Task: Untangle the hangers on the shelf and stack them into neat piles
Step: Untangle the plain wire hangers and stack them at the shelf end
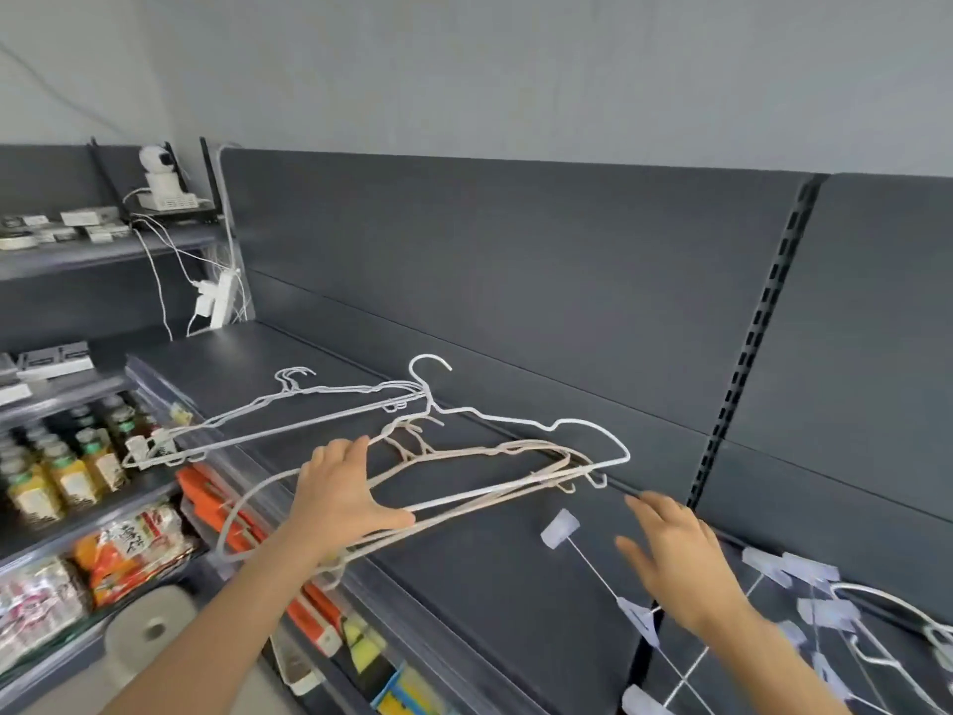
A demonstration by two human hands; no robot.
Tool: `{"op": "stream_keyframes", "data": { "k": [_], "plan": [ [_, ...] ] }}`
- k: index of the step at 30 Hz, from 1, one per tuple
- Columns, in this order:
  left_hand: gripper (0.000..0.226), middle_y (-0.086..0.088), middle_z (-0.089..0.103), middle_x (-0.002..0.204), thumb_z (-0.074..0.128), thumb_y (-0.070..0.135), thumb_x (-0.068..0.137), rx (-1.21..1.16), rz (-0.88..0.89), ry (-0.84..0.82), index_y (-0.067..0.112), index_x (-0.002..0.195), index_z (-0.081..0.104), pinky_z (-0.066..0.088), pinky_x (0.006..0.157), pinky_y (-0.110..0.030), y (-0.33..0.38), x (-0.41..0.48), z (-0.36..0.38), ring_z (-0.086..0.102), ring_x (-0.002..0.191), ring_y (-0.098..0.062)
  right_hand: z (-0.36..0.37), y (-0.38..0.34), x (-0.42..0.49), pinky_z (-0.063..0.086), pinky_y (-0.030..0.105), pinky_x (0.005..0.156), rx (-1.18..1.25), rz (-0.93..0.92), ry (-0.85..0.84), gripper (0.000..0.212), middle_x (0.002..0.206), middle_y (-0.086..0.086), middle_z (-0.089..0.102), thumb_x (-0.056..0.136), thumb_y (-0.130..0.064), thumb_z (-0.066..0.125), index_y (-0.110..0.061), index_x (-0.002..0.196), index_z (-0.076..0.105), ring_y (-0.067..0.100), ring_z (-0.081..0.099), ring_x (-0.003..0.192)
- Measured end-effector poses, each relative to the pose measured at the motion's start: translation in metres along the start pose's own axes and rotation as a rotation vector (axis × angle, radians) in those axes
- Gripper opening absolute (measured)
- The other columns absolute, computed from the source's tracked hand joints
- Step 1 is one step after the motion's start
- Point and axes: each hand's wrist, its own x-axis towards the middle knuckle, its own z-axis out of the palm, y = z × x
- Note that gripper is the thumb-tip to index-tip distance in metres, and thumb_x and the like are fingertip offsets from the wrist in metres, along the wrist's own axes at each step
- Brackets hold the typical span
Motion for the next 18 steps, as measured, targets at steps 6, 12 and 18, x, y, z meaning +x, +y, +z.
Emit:
{"op": "stream_keyframes", "data": {
  "k": [6,12,18],
  "plan": [
    [0.118,-0.01,0.037,0.143,0.067,0.073,0.051,-0.025,-0.176,0.021,0.012,0.143,0.026,0.031,0.109,-0.043,-0.091,0.06,-0.009,0.032,0.132,-0.03,0.031,-0.077,0.057,0.026,0.029,0.11,0.06,-0.047,-0.06,0.052,0.147,-0.007,0.031,0.096,-0.04,0.038,-0.022,0.143,0.027,0.014,0.034,0.133],
    [0.106,-0.011,0.048,0.131,0.069,0.071,0.049,0.007,-0.233,0.007,0.012,0.132,0.041,0.038,0.103,-0.04,-0.168,0.118,-0.009,0.042,0.123,-0.03,0.061,-0.136,0.11,0.028,0.029,0.109,0.033,-0.074,-0.117,0.055,0.147,-0.008,0.031,0.095,-0.045,0.038,-0.022,0.144,0.026,0.012,0.037,0.131],
    [0.113,-0.008,0.047,0.133,0.065,0.075,0.048,0.028,-0.268,-0.034,0.013,0.138,0.035,0.038,0.1,-0.039,-0.209,0.163,0.004,0.042,0.124,-0.028,0.08,-0.162,0.142,0.033,0.028,0.108,0.031,-0.089,-0.134,0.056,0.146,-0.008,0.034,0.093,-0.046,0.041,-0.023,0.143,0.029,0.014,0.036,0.133]
  ]
}}
